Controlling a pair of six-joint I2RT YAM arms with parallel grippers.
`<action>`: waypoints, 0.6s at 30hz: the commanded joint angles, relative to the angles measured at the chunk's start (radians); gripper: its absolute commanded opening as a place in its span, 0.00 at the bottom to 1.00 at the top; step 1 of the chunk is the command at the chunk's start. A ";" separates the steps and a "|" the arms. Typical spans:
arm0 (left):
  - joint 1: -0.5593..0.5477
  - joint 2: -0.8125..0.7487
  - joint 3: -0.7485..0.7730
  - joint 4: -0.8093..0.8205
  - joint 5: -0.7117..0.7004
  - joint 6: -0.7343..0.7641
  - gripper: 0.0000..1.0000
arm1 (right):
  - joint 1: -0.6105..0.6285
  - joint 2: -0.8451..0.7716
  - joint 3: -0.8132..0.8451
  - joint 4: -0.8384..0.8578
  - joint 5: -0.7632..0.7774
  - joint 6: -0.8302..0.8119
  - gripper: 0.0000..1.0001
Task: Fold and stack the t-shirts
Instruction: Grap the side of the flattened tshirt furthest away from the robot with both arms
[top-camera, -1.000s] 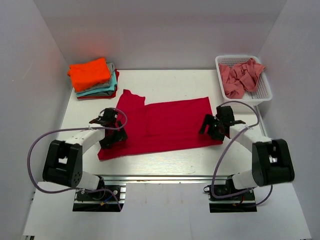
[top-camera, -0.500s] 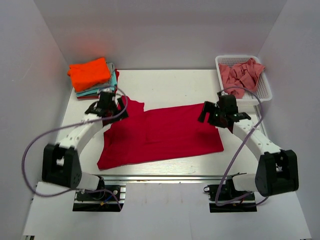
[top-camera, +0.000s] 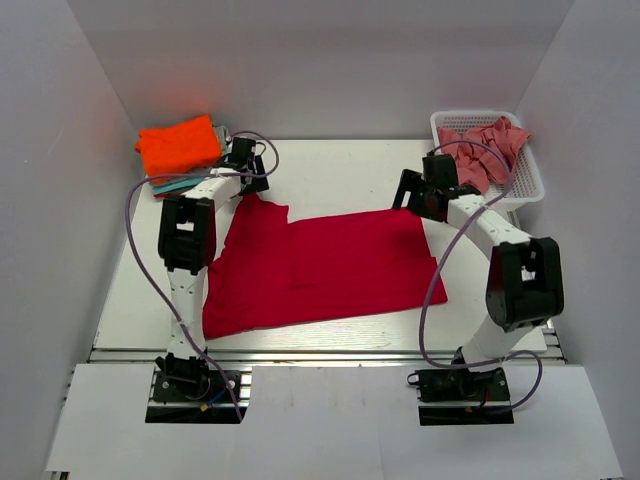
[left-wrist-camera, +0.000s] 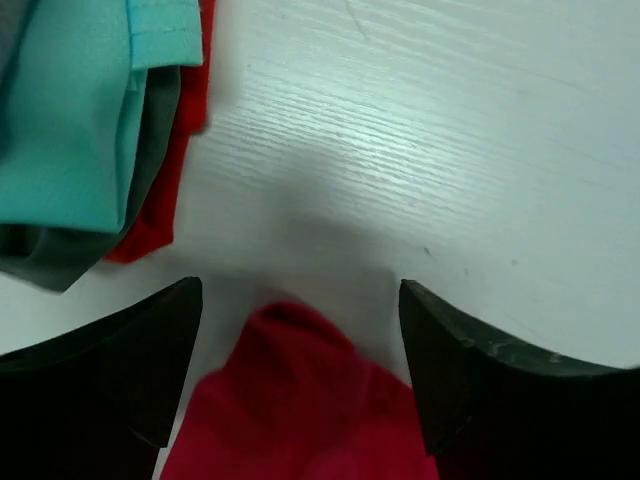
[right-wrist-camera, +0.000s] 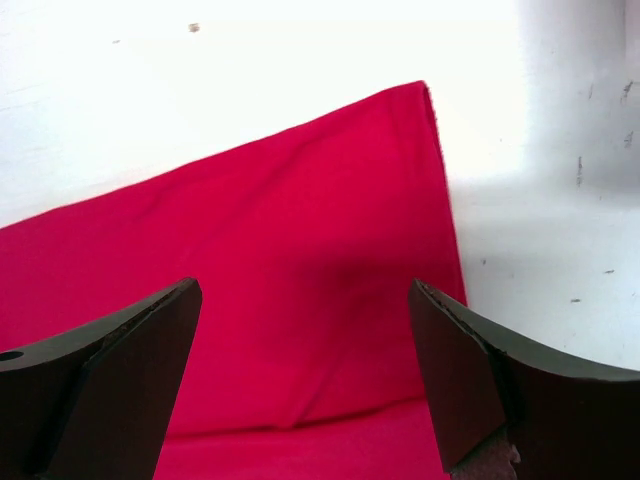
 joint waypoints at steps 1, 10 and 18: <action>0.018 0.018 0.072 -0.030 0.019 0.006 0.82 | -0.004 0.048 0.061 -0.030 0.060 -0.009 0.90; 0.018 -0.048 -0.072 -0.007 0.115 -0.014 0.18 | -0.007 0.201 0.192 -0.079 0.189 0.037 0.90; 0.018 -0.071 -0.042 -0.089 0.042 -0.023 0.36 | -0.007 0.284 0.250 -0.083 0.248 0.063 0.90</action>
